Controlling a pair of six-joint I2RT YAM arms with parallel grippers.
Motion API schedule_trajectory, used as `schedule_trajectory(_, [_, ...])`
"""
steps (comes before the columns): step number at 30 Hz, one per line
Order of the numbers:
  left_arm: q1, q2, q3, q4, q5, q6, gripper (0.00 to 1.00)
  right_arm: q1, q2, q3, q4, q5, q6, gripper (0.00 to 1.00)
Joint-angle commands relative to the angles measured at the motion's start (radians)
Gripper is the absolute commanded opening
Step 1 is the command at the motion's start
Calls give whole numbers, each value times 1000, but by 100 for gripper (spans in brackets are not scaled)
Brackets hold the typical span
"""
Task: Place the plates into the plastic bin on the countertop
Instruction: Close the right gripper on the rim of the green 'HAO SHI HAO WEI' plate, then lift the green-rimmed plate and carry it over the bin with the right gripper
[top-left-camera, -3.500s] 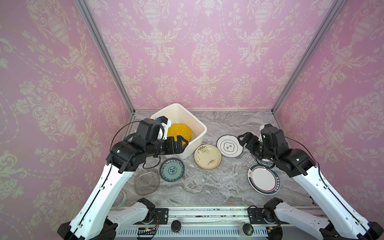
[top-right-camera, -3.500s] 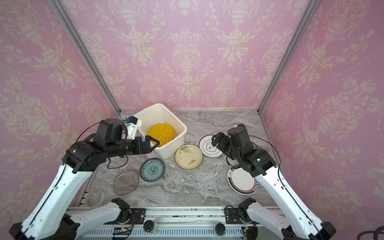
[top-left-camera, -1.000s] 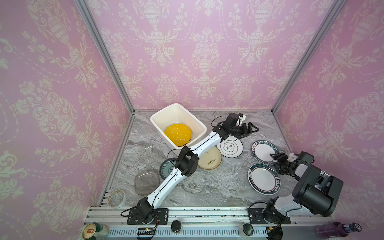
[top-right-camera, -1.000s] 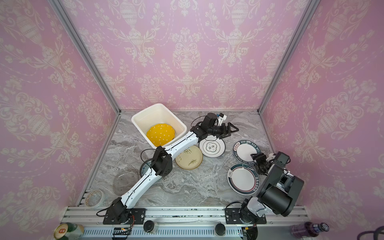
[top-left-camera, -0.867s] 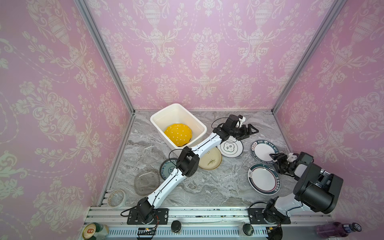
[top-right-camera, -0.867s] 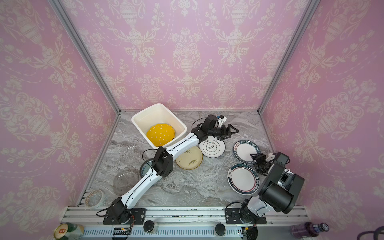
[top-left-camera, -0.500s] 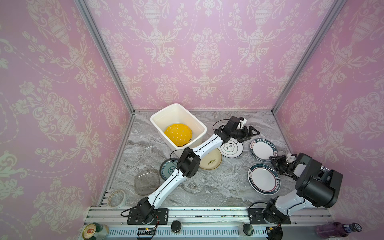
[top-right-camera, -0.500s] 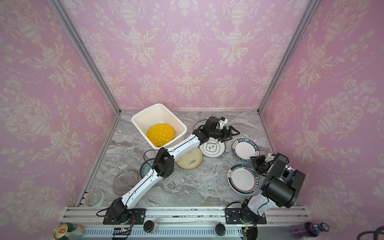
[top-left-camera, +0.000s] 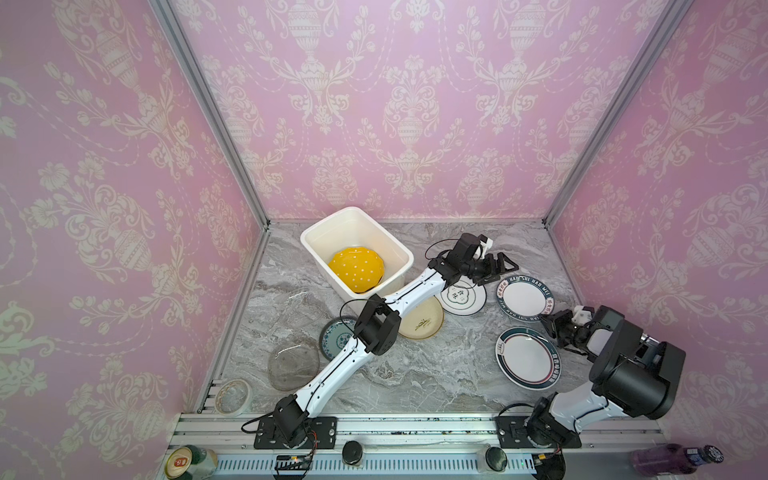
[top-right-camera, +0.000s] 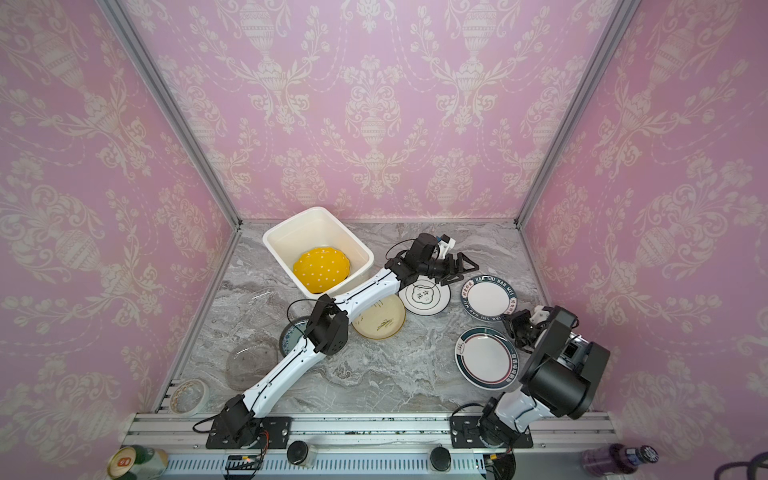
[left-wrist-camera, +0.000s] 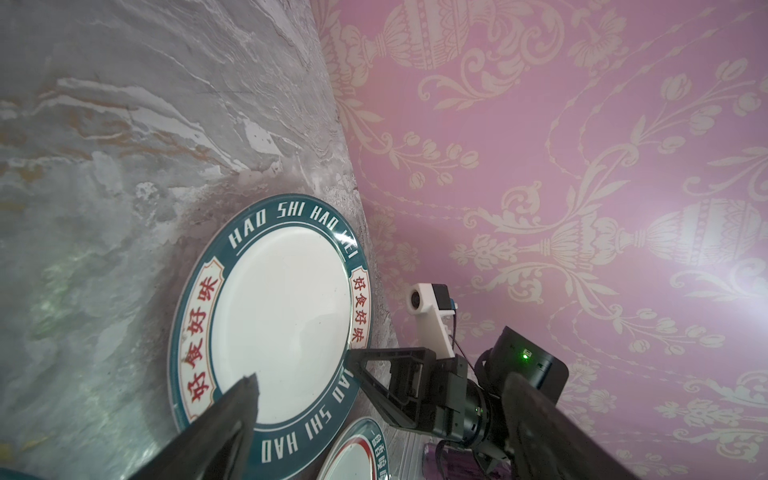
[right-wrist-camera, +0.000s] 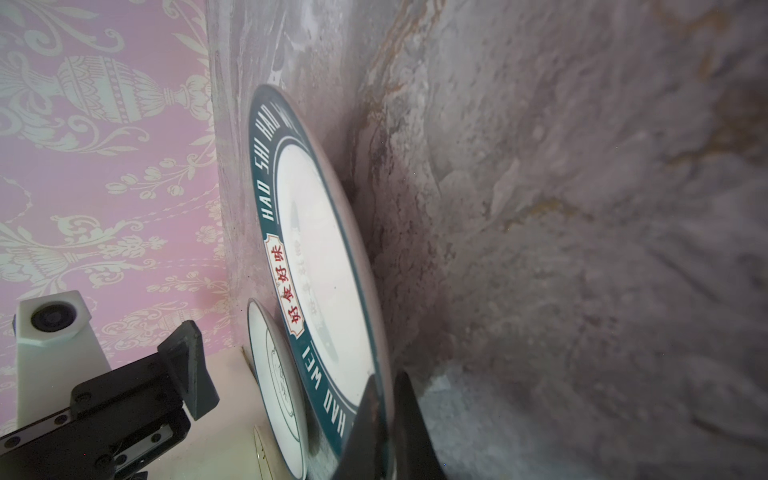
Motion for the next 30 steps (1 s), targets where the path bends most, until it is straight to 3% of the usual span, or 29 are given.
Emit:
schedule_trajectory(1, [-6,-119,-10,-46,12,62,94,0,-82,14,-37,10,33,0])
schedule_trajectory(9, [-6,-263,-5,-138,-13,143,94,10,-272,77,-167,34,99,0])
schedule_trajectory(14, [-2,-381,0,-235,-53,214,94,117,-351,149,-318,98,102,0])
schedule_trajectory(20, [13,-519,53,-532,-157,369,94,208,-453,213,-392,142,183,0])
schedule_trajectory(30, [59,-791,26,-1085,-474,745,99,352,-476,426,-672,178,204,0])
